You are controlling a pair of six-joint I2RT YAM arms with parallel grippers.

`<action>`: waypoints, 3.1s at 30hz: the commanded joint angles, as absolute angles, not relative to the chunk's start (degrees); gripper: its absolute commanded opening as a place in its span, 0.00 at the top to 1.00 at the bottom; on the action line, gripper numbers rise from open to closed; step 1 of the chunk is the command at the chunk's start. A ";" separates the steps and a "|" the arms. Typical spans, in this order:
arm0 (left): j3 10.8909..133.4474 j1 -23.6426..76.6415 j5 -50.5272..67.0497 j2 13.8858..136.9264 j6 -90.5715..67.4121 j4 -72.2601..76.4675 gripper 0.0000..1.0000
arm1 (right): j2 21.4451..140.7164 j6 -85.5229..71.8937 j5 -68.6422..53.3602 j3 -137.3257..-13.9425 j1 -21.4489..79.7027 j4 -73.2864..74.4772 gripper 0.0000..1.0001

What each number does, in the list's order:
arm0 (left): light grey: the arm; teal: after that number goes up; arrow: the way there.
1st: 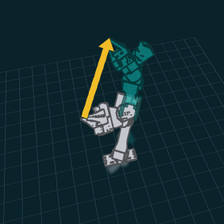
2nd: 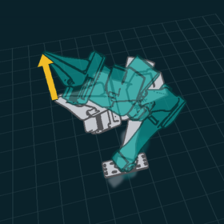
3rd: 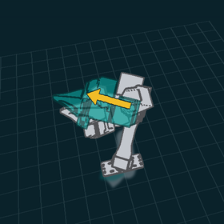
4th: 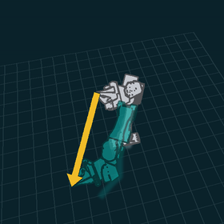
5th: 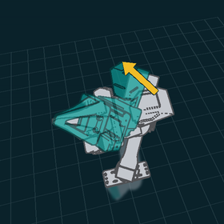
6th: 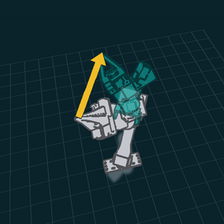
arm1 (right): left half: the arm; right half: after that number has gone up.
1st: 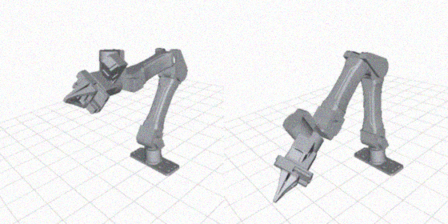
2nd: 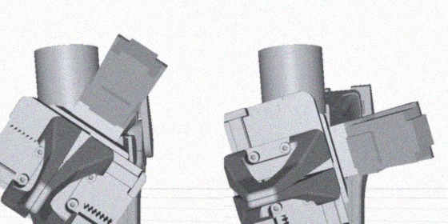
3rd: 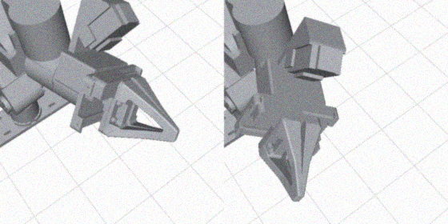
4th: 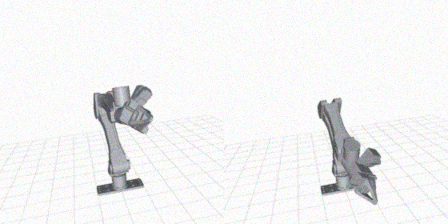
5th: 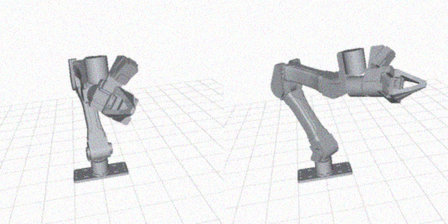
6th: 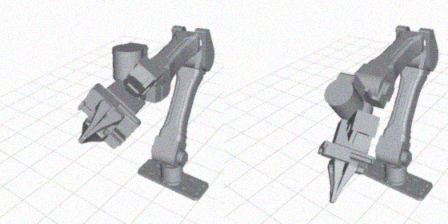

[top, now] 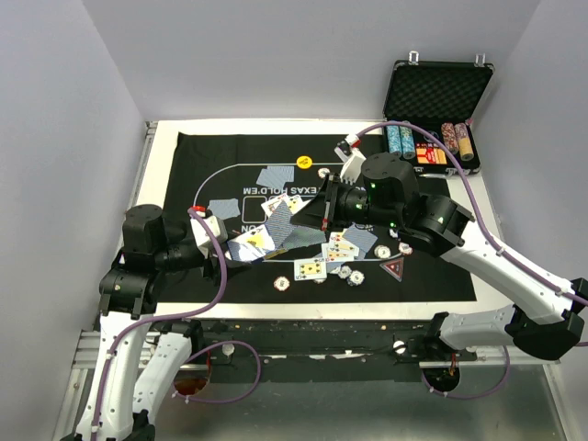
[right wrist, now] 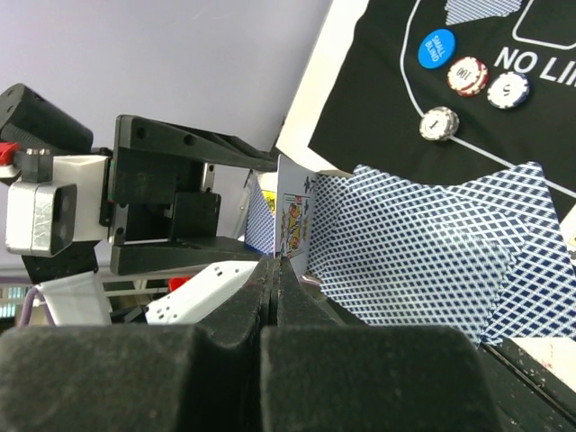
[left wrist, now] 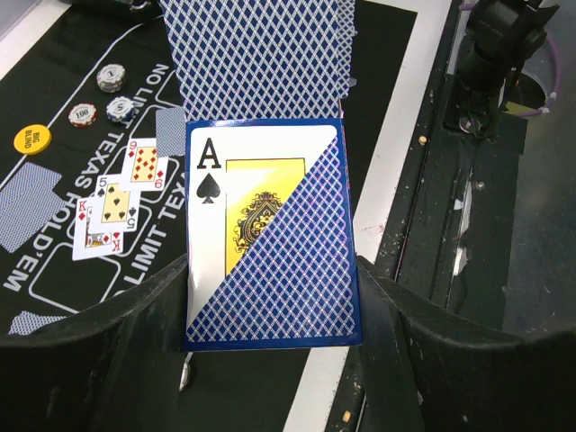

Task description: Distribute texas hold em gaming equipment

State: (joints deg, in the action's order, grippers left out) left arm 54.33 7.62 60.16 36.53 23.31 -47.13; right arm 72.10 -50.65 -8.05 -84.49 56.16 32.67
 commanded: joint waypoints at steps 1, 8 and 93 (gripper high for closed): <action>53.09 7.38 61.44 34.90 21.89 -44.39 0.81 | 70.93 -49.31 -5.19 -86.13 55.11 35.68 0.99; 51.07 5.37 61.87 32.35 23.29 -47.37 0.81 | 70.58 -48.60 -5.10 -87.18 49.94 36.83 0.99; 49.40 -13.62 61.96 41.84 69.97 -73.83 0.01 | 100.54 -48.78 6.94 -53.43 38.58 17.23 0.28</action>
